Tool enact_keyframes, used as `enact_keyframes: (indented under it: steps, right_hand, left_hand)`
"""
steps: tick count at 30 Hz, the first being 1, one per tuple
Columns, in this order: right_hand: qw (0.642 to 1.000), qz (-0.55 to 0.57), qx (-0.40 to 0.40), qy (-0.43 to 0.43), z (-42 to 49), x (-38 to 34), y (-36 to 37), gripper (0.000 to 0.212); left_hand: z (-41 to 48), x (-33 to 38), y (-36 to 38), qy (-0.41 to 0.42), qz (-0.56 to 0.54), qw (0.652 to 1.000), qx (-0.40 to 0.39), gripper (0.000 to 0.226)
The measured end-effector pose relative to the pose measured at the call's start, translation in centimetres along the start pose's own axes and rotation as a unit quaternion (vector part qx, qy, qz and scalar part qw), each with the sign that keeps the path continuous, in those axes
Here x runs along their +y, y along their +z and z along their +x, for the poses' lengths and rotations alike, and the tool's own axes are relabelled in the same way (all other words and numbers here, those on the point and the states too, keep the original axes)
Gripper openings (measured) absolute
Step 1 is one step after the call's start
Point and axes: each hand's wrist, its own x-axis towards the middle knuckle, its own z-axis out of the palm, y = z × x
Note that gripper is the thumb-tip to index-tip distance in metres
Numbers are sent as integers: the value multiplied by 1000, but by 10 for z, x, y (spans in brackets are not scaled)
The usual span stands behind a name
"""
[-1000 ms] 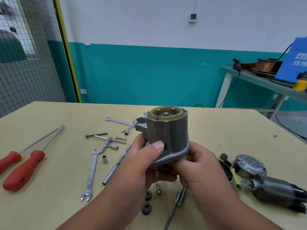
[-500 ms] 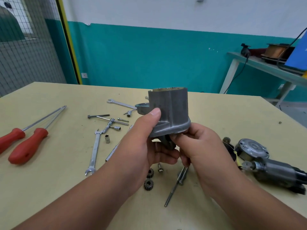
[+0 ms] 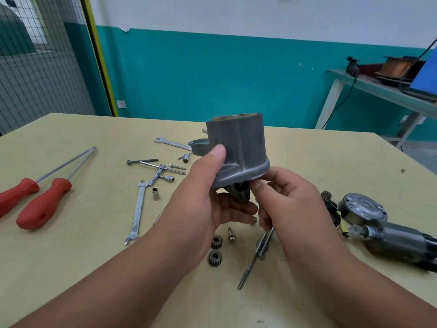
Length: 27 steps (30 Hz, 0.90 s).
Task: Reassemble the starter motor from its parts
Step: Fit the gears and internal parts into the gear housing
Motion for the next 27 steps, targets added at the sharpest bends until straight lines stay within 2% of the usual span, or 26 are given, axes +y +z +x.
enact_keyframes:
  steps: [3, 5, 8, 13, 18, 21, 24, 27]
  right_hand:
    - [1000, -25, -16, -5, 0, 3, 1, 14]
    - [1000, -6, -16, -2, 0, 3, 2, 8]
    - [1000, 10, -15, 2, 0, 5, 4, 12]
    - [1000, 14, 17, -2, 0, 5, 7, 6]
    - [999, 19, 42, 1, 1, 3, 6, 7]
    - [999, 19, 43, -6, 2, 3, 3, 14]
    - [999, 34, 40, -1, -1, 0, 3, 16]
    - [998, 41, 56, 2, -1, -2, 3, 17]
  left_hand:
    - [-1, -5, 2, 10, 50, 999, 8, 72]
    - [-1, -7, 3, 18, 74, 997, 12, 67]
    - [-1, -8, 4, 32, 82, 996, 15, 60]
    - [0, -13, 5, 42, 83, 995, 28, 78]
    - [2, -13, 4, 55, 88, 994, 45, 73]
    - [5, -10, 1, 47, 61, 995, 58, 77]
    - [7, -8, -1, 52, 62, 995, 61, 62]
    - [8, -10, -6, 90, 128, 986, 58, 56]
